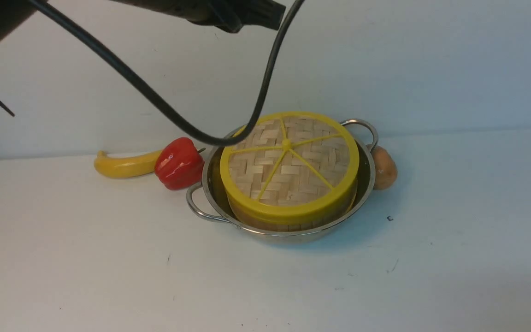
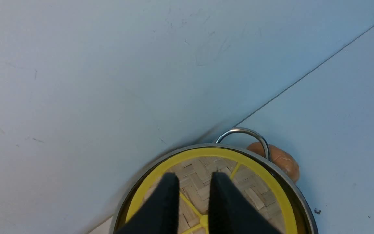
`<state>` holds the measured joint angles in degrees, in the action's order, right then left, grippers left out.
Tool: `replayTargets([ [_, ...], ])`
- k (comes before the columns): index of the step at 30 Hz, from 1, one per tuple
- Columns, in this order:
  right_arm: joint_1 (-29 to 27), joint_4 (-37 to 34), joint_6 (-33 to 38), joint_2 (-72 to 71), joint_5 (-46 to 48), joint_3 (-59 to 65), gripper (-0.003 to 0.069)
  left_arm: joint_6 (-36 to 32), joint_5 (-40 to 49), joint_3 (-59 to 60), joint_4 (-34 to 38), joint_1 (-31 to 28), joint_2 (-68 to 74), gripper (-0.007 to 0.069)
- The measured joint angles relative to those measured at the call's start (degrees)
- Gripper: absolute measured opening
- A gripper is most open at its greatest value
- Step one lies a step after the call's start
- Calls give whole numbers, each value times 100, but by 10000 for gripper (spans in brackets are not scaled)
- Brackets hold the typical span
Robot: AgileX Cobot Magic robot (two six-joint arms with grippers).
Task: Place the steamer in the pot on the white table, and put the lid on the steamer.
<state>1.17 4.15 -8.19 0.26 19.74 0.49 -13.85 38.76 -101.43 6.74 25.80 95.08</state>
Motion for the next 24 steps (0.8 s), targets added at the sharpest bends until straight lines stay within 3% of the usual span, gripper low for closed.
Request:
replayTargets([
  [7, 0, 0, 0, 0, 0, 0, 242, 110, 85, 5, -10, 0, -157, 81],
  [16, 0, 0, 0, 0, 0, 0, 242, 299, 529, 173, -295, -78, -1723, 83],
  [20, 0, 0, 0, 0, 0, 0, 242, 352, 565, 915, -305, -426, -2662, 83],
  [24, 0, 0, 0, 0, 0, 0, 242, 385, 114, 2637, -280, -1028, -3542, 93],
])
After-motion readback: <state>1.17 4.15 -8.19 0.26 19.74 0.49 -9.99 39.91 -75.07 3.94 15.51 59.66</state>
